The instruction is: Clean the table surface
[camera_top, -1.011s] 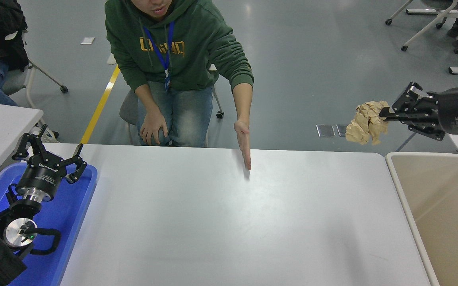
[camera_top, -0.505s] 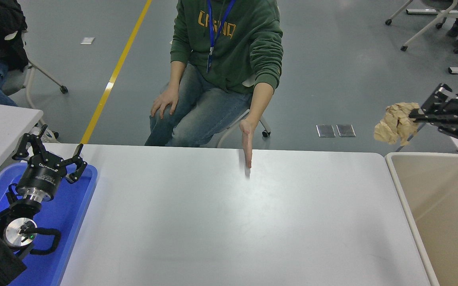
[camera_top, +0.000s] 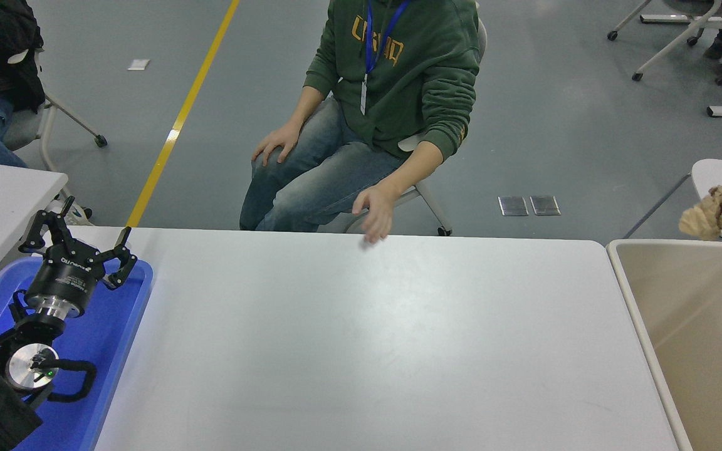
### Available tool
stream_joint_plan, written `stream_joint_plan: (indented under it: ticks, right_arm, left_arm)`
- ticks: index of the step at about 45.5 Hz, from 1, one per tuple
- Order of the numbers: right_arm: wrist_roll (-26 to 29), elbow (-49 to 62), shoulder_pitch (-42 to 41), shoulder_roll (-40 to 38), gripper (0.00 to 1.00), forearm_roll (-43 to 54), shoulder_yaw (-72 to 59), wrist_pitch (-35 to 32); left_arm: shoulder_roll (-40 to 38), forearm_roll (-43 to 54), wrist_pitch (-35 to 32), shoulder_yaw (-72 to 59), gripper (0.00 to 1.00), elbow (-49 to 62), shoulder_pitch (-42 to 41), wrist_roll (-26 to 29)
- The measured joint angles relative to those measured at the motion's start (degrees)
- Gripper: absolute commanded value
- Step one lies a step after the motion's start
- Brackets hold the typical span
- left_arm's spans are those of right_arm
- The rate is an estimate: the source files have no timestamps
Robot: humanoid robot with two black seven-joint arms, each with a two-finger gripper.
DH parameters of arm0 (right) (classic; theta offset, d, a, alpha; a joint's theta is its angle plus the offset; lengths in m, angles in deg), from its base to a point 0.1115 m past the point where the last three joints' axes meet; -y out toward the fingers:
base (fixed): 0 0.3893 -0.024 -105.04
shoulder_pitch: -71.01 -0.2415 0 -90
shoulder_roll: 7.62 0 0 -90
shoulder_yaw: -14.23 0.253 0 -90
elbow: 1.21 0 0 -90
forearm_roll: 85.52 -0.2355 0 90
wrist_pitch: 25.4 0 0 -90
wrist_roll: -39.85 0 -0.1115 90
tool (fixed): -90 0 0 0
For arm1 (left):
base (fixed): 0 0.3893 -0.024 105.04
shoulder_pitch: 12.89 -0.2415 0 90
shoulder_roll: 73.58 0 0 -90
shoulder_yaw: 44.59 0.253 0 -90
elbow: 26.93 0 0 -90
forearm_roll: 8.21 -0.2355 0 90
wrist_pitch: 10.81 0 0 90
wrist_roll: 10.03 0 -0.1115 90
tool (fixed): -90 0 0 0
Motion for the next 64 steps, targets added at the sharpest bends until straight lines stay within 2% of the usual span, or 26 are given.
stream_joint_plan:
  ticks: [12, 22, 38, 49, 60, 63, 64]
  right_arm:
    - [-0.36, 9.85, 10.92, 7.11, 0.00, -3.62, 0.70, 10.49]
    - [-0.55, 21.70, 19.58, 16.12, 0.00, -6.22, 2.70, 15.64]
    - [-1.14, 43.06, 30.48, 33.22, 0.00, -7.48, 7.99, 17.29]
    - [-1.34, 48.83, 33.00, 39.52, 0.00, -7.66, 10.06, 17.55]
    - [-1.41, 50.65, 33.82, 42.11, 0.00, -7.72, 11.46, 17.59]
    - [-1.41, 50.95, 33.92, 42.54, 0.09, -7.72, 11.67, 17.59]
    - [-1.42, 50.99, 33.94, 42.66, 0.17, -7.72, 11.74, 17.59]
  left_arm:
    - [0.00, 0.00, 0.00, 0.00, 1.00, 0.01, 0.01, 0.00]
    - [0.00, 0.01, 0.00, 0.00, 1.00, 0.00, 0.00, 0.00]
    - [0.01, 0.00, 0.00, 0.00, 1.00, 0.00, 0.00, 0.00]
    - [0.02, 0.00, 0.00, 0.00, 1.00, 0.00, 0.01, 0.00]
    - [0.02, 0.00, 0.00, 0.00, 1.00, 0.00, 0.01, 0.00]
    - [0.02, 0.00, 0.00, 0.00, 1.00, 0.00, 0.00, 0.00]
    - [0.02, 0.00, 0.00, 0.00, 1.00, 0.00, 0.01, 0.00]
